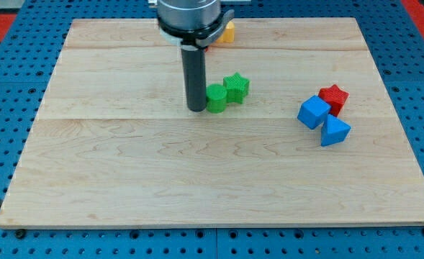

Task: Push the yellow hexagon into the red circle

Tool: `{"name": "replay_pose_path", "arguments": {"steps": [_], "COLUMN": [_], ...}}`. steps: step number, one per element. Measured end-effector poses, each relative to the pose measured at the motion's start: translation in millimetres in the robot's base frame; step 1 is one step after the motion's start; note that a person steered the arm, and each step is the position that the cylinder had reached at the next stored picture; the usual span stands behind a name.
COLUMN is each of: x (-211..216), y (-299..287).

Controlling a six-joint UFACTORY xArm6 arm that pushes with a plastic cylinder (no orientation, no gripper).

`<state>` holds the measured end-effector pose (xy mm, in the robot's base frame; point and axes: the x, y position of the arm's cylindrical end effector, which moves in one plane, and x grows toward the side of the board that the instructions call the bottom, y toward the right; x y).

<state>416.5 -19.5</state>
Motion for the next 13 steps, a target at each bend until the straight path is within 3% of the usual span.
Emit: {"name": "replay_pose_path", "arguments": {"steps": [5,7,10,11,13], "x": [0,-37,-49,-103,-208], "y": [-17,-10,-11,69,98]}}
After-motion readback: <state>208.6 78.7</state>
